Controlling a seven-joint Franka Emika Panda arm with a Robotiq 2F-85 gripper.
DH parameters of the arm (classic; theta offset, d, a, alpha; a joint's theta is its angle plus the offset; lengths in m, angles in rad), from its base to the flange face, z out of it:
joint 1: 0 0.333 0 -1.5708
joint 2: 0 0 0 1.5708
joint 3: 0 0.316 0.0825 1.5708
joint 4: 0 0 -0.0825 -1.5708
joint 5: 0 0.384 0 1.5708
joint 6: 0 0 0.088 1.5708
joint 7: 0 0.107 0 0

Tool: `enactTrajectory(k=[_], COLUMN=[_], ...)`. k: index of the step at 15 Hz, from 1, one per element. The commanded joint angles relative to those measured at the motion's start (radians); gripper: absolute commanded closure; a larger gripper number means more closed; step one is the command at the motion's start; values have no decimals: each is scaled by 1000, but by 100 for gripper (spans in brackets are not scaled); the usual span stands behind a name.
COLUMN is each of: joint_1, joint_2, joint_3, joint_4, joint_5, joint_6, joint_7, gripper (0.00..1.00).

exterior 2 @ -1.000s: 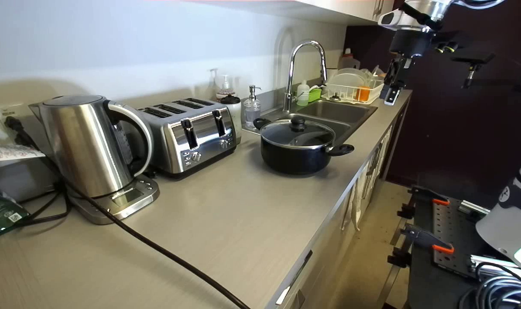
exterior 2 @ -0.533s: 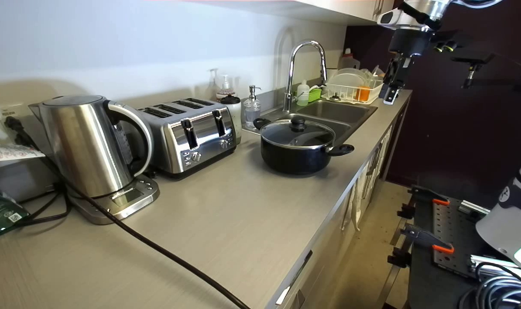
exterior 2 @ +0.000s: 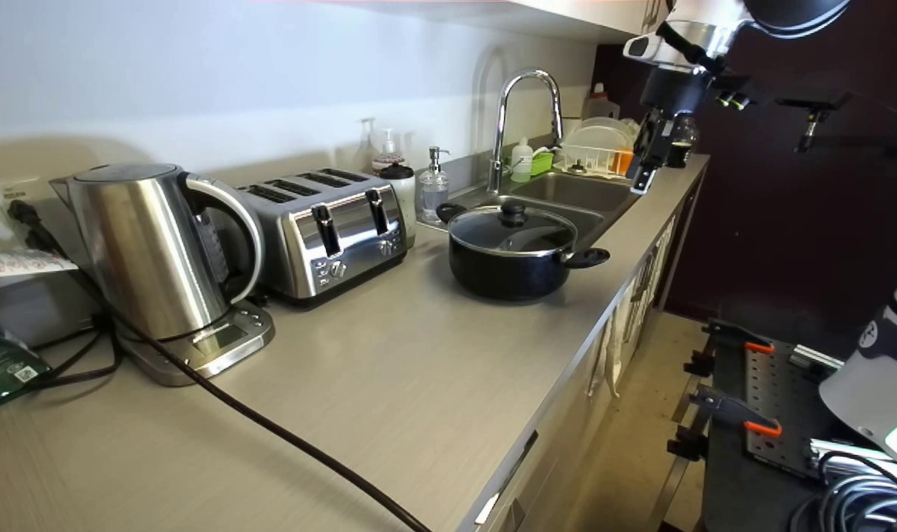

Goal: Remove the lid from the pot

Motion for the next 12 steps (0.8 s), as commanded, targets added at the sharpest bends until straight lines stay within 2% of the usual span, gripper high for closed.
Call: enactTrajectory(k=[1,7,12], joint_1=[21,48,65], joint_2=[112,286,425], joint_3=[-3,-10,8], joint_4=[23,74,145], joint_5=[9,36,50], joint_6=[145,347,444], joint_7=[3,-6,5], gripper=[0,0,0])
